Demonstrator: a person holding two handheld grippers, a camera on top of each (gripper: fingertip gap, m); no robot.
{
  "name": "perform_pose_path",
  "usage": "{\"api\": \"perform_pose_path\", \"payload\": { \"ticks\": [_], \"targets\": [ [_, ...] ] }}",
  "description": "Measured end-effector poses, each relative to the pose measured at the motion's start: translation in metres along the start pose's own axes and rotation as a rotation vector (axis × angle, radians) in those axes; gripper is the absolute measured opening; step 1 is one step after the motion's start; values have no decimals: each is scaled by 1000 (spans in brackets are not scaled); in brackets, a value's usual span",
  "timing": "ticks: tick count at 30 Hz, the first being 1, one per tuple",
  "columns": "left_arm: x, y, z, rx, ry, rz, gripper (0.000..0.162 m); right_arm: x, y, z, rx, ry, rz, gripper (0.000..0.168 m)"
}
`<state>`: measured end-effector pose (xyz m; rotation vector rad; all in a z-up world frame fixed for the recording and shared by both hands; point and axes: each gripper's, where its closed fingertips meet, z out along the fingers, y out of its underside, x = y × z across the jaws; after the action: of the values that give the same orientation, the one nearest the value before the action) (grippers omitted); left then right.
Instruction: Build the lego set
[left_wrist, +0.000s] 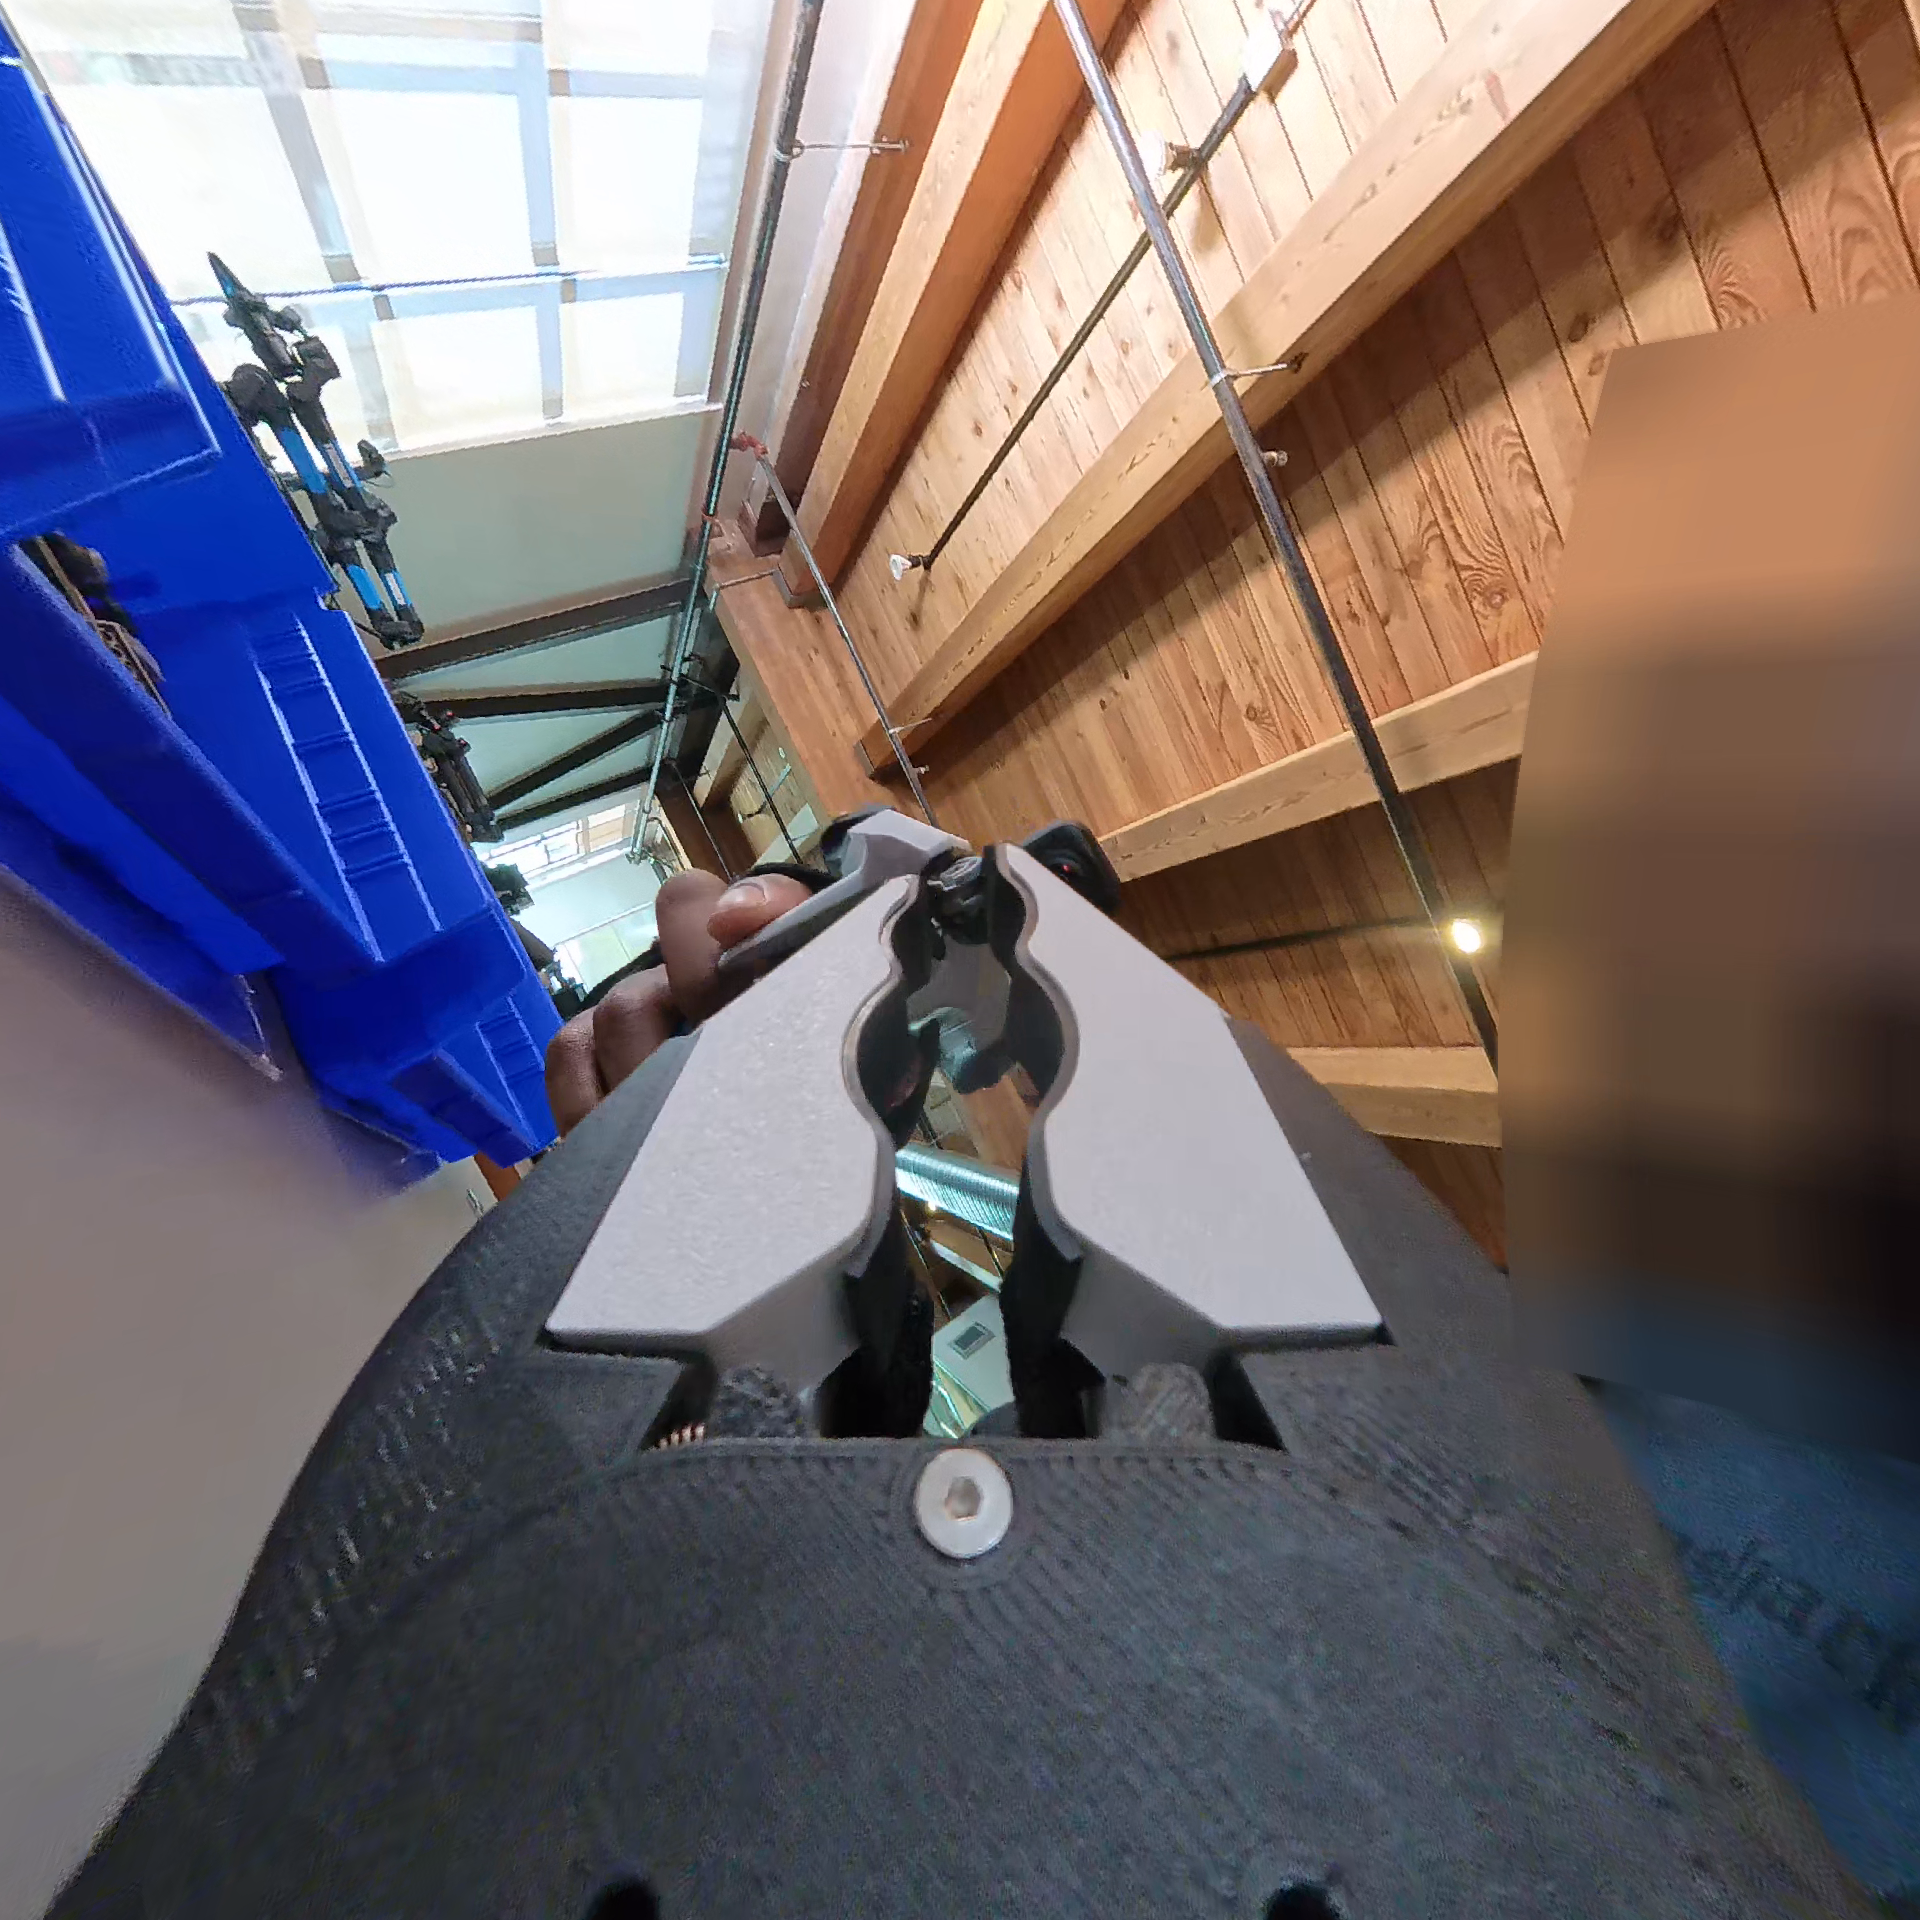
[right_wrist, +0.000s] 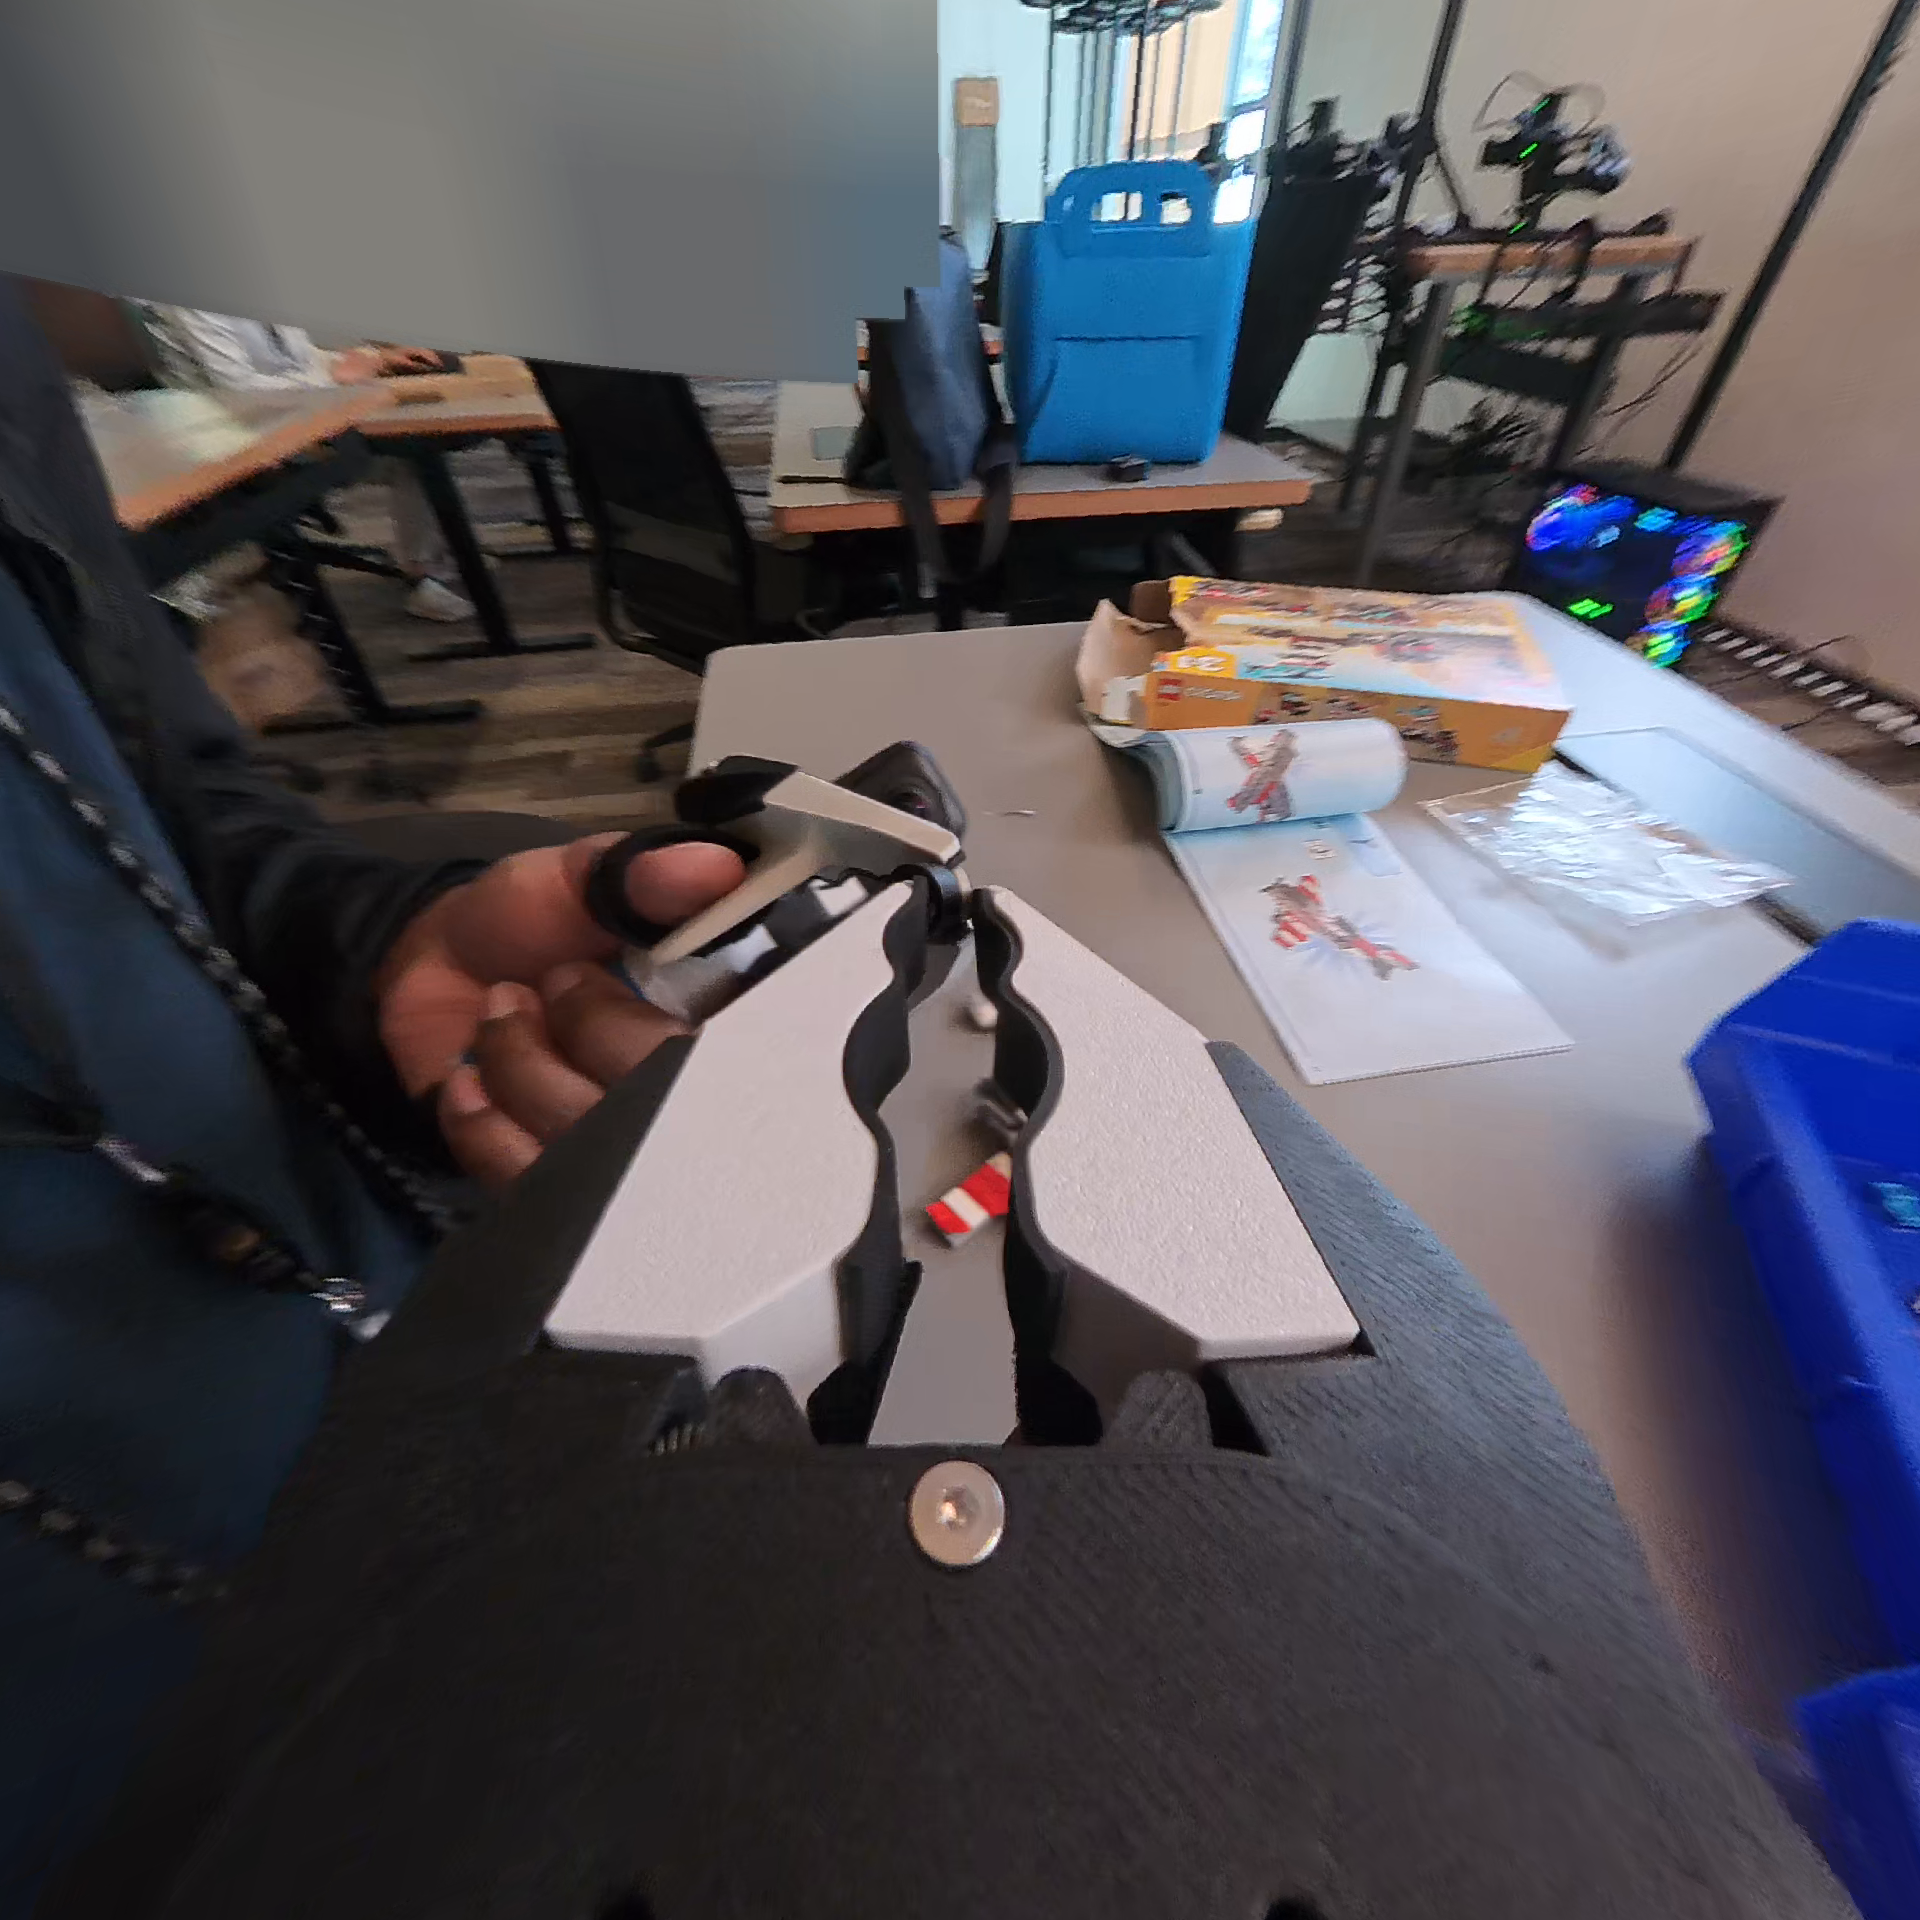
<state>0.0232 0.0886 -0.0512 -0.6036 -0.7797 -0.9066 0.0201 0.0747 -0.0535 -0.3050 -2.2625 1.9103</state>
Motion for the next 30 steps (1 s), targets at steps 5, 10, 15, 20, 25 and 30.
{"api": "perform_pose_path", "payload": {
  "ticks": [5,10,15,20,25,30],
  "targets": [
    [-4,-2,-1,27,-11,-14,10,2,3,1,7,70,-69,7],
    [-6,-1,-1,31,-13,-25,10,3,5,0,20,66,-32,8],
    [-8,-3,-2,46,-22,-40,10,5,6,1,20,90,-42,9],
    [-10,-5,-3,70,-33,-61,10,9,8,1,18,134,-72,14],
    [-10,-6,-4,87,-36,-75,10,10,8,2,21,144,-73,14],
    [-8,-8,-4,111,-23,-112,11,10,6,2,31,157,-69,16]
  ]
}}
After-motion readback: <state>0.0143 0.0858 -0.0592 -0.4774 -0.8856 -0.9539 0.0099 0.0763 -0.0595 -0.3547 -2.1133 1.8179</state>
